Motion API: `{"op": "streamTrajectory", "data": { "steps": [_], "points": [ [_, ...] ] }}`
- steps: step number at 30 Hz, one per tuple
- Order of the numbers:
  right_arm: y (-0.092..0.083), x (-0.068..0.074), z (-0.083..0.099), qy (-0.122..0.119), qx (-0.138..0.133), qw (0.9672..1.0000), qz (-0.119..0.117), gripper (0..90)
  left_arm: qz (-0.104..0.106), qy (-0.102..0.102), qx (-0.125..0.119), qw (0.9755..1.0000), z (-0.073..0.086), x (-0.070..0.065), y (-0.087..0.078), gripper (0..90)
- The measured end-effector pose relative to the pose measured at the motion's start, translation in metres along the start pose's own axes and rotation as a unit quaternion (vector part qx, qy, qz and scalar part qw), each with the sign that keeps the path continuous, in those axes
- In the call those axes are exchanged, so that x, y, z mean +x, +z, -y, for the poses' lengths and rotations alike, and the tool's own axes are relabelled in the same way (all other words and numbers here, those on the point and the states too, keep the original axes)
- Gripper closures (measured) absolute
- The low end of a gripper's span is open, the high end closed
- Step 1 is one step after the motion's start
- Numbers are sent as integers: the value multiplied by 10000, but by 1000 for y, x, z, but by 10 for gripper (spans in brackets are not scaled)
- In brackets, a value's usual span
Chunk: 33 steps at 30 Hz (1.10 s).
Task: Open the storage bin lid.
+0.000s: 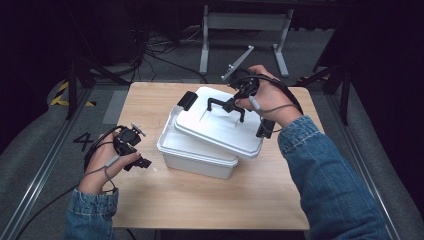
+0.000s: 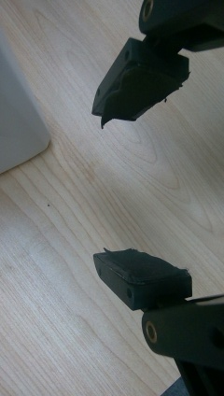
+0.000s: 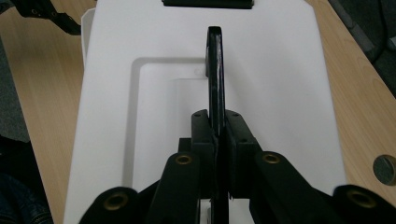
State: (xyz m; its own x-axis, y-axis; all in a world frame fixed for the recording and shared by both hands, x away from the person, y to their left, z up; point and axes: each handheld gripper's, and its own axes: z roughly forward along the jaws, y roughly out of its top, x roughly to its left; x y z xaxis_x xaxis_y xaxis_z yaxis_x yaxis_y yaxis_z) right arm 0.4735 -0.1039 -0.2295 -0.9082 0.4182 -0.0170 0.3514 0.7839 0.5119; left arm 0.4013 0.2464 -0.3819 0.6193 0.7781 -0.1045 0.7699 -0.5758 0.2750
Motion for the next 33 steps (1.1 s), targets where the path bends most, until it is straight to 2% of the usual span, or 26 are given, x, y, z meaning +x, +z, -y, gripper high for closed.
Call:
{"op": "streamTrajectory", "data": {
  "steps": [9,14,16,19,24,33],
  "points": [
    [-23,-20,34,374,-19,9990,229,844,-26,7,36,10000,0,0,1,259],
    [-36,-34,57,660,-23,9970,399,844,-23,3,55,10000,0,0,2,258],
    [-37,-36,61,730,-42,9965,395,844,-15,-8,55,10000,0,0,2,259],
    [-45,-45,77,953,-43,9942,494,843,-15,-47,55,10000,2,1,2,259],
    [-49,-53,91,1142,-25,9915,617,844,-18,-40,83,10000,3,3,3,257],
    [-51,-73,122,1579,50,9837,860,844,-4,-106,71,9999,4,4,3,255]
  ]
}}
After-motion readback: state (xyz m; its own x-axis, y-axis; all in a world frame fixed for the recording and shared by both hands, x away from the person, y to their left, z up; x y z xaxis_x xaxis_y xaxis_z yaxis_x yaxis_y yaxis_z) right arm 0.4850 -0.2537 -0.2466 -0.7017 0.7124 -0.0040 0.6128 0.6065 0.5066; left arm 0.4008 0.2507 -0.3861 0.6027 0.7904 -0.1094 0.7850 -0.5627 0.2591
